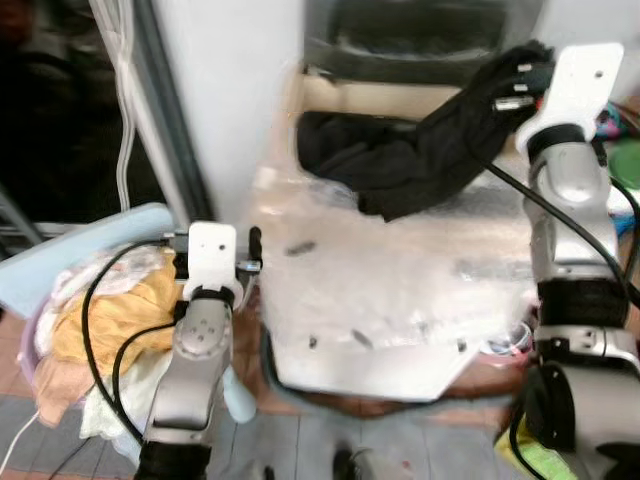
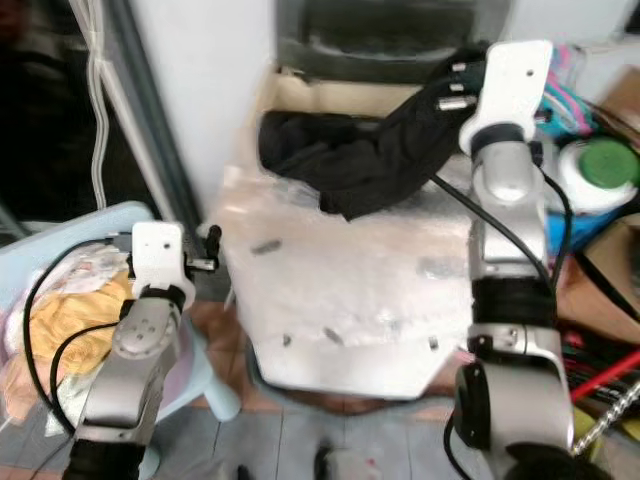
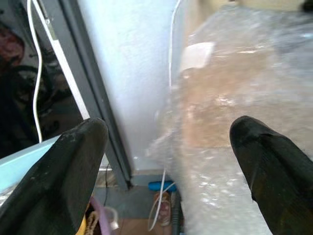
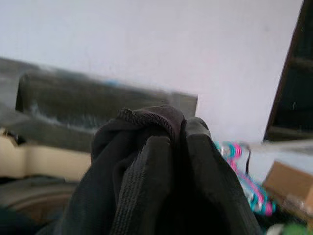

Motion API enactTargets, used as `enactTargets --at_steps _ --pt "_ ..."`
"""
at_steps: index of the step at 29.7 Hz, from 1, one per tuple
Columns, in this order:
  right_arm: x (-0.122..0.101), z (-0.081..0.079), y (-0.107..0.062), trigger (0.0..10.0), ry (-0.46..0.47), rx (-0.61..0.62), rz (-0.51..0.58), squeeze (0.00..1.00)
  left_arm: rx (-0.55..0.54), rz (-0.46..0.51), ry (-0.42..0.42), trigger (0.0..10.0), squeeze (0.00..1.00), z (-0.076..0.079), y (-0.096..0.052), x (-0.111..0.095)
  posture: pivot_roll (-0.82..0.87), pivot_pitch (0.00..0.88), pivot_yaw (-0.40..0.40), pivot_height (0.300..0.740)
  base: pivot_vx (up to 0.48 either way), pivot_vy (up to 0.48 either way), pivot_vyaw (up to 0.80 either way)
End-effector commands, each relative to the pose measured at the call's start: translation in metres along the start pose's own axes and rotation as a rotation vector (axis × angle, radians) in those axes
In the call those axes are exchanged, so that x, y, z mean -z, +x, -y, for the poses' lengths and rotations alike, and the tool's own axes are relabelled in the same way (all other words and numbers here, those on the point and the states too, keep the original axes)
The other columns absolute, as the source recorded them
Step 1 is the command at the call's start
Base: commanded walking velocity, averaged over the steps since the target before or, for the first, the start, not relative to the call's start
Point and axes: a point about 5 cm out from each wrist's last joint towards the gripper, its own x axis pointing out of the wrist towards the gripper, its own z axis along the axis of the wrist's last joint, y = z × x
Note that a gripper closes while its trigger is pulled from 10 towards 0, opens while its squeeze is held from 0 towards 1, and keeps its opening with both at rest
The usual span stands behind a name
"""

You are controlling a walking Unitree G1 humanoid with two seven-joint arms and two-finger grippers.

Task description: Clothes washing

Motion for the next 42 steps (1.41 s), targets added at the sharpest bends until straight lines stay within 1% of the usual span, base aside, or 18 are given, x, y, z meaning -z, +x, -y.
enactTargets --at_steps 1,9,13,15,16,17,19,22,24,28,30,32,33,36,38,39,40,42 --pt "0.014 -0.016 -0.004 10.0 0.022 -0.068 -0.063 0.00 -0.009 0.000 -0.022 10.0 0.00 -0.002 0.001 -0.003 -0.02 0.019 0.043 0.740 0.000 0.000 0.00" --pt "0.016 -0.027 -0.005 10.0 0.039 -0.154 -0.076 0.00 -0.031 0.025 -0.027 10.0 0.00 -0.007 0.004 -0.014 -0.02 0.088 0.049 0.740 0.124 0.000 0.00" --pt "0.014 -0.036 -0.011 10.0 0.028 -0.232 -0.044 0.00 -0.041 -0.007 -0.040 10.0 0.00 -0.010 -0.002 -0.006 -0.01 0.086 0.052 0.740 0.254 0.000 0.00" --pt "0.010 -0.040 -0.012 10.0 0.023 -0.241 -0.016 0.00 -0.038 -0.030 -0.051 10.0 0.00 -0.008 -0.004 -0.002 -0.01 0.084 0.051 0.740 0.259 0.000 0.64" --pt "0.002 -0.044 -0.011 10.0 0.029 -0.263 0.024 0.00 -0.032 -0.028 -0.050 10.0 0.00 -0.006 -0.004 -0.003 -0.01 0.084 0.051 0.740 0.251 0.000 0.64" --pt "0.002 -0.044 -0.011 10.0 0.029 -0.263 0.024 0.00 -0.032 -0.028 -0.050 10.0 0.00 -0.006 -0.004 -0.003 -0.01 0.084 0.051 0.740 0.251 0.000 0.64" --pt "-0.010 -0.052 -0.010 10.0 0.042 -0.316 0.077 0.00 -0.034 -0.022 -0.053 10.0 0.00 -0.006 -0.002 -0.005 -0.01 0.077 0.048 0.740 0.259 0.000 0.63" --pt "-0.014 -0.053 -0.007 10.0 0.028 -0.327 0.092 0.00 -0.036 -0.024 -0.055 10.0 0.00 -0.006 0.001 -0.005 -0.02 0.070 0.050 0.740 0.261 0.000 0.63" --pt "-0.020 -0.046 0.002 10.0 0.015 -0.304 0.103 0.00 -0.026 -0.019 -0.058 10.0 0.00 -0.005 0.003 -0.007 -0.03 0.057 0.061 0.740 0.242 0.000 0.61" --pt "-0.022 -0.039 0.008 10.0 0.007 -0.272 0.106 0.00 -0.014 -0.017 -0.058 10.0 0.00 -0.003 0.005 -0.007 -0.03 0.040 0.064 0.740 0.120 0.000 0.52" --pt "-0.023 -0.030 0.019 10.0 -0.041 -0.208 0.083 0.00 -0.011 -0.008 -0.053 10.0 0.00 -0.003 0.011 -0.008 -0.02 0.016 0.063 0.740 0.000 0.000 0.00" --pt "-0.026 -0.021 0.031 10.0 -0.054 -0.140 0.064 0.00 -0.018 0.014 -0.070 10.0 0.00 -0.004 0.015 -0.013 -0.02 0.000 0.066 0.740 0.000 0.000 0.00" --pt "-0.032 -0.009 0.041 10.0 -0.079 -0.047 0.047 0.00 -0.025 0.034 -0.068 10.0 0.00 -0.003 0.018 -0.017 -0.01 0.000 0.065 0.740 0.000 0.000 0.00" --pt "-0.035 0.012 0.049 10.0 -0.040 0.116 0.000 0.00 -0.018 0.057 -0.052 10.0 0.00 -0.002 0.017 -0.022 0.01 0.000 0.047 0.740 0.000 0.000 0.00" --pt "-0.027 0.017 0.050 10.0 -0.017 0.162 -0.064 0.00 -0.015 0.073 -0.021 10.0 0.00 -0.003 0.018 -0.024 0.01 0.000 0.040 0.740 0.000 0.000 0.00" --pt "-0.013 0.014 0.046 10.0 0.008 0.151 -0.115 0.65 -0.024 0.079 -0.021 10.0 0.00 -0.005 0.018 -0.024 0.02 0.000 0.028 0.740 0.000 0.000 0.00" --pt "-0.003 0.007 0.042 10.0 0.025 0.122 -0.143 1.00 -0.033 0.080 -0.027 10.0 0.00 -0.006 0.019 -0.025 0.02 0.000 0.020 0.740 0.000 0.000 0.00" --pt "0.002 0.003 0.039 10.0 0.034 0.104 -0.153 1.00 -0.037 0.082 -0.028 10.0 0.00 -0.007 0.020 -0.025 0.02 0.000 0.018 0.740 0.000 0.000 0.00"
